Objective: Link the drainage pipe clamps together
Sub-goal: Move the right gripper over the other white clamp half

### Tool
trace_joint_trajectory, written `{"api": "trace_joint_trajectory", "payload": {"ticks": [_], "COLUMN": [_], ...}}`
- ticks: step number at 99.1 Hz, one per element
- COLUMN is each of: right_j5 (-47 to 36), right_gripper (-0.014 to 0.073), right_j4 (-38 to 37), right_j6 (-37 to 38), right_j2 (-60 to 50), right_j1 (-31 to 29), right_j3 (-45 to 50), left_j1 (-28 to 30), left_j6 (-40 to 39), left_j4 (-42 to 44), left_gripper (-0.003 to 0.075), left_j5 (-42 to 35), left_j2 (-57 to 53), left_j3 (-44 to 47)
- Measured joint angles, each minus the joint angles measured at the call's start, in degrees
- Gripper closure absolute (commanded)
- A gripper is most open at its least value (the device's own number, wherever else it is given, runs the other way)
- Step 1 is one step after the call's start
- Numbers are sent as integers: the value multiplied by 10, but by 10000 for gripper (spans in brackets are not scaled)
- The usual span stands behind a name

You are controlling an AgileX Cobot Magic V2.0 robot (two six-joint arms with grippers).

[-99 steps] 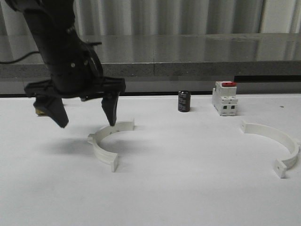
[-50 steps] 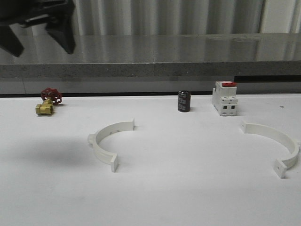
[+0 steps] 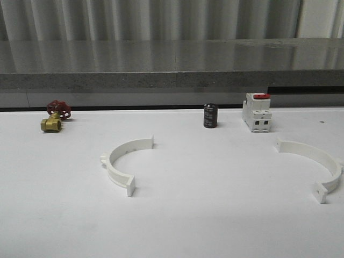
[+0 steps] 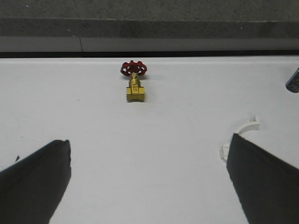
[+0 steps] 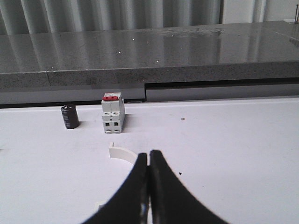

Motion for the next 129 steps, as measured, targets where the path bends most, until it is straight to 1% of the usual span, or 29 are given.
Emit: {"api": "trace_joint_trajectory", "payload": {"ticks": [9,17,28,35,39,40,54,56,58,61,75,85,113,120,129], "right_j5": [0,0,0,-5,-10,-10,-24,-24,-24,-24,6,58,282,313,326], "right_gripper": [662,662,662,662,662,662,662,662,662,662,662,662,662,662,662], "right_j4": [0,0,0,0,0,0,0,-2,-4,-6,-9,-9,-9,-9,-9], "right_j6": [0,0,0,0,0,0,0,0,0,0,0,0,0,0,0], "right_j2": [0,0,0,0,0,0,0,0,0,0,4,40,236,286,343], "right_j1": [0,0,0,0,0,0,0,0,0,0,0,0,0,0,0], "right_j3": [0,0,0,0,0,0,0,-1,-2,-7,-57,-115,-316,-354,-389], "left_j1": [14,21,24,25,25,25,25,25,25,25,25,25,25,25,25], "left_j6": [0,0,0,0,0,0,0,0,0,0,0,0,0,0,0], "left_j4": [2,2,0,-4,-4,-5,-5,-5,-5,-6,-6,-6,-6,-6,-6], "left_gripper": [76,103,183,272,355,355,636,661,708,741,741,741,741,741,741], "left_j5": [-1,-1,4,10,13,13,15,15,15,16,16,16,16,16,16], "left_j2": [-59,-106,-165,-196,-213,-215,-254,-257,-260,-263,-265,-265,-265,-265,-265], "left_j3": [37,65,98,113,119,120,134,135,137,138,138,138,139,139,139]}}
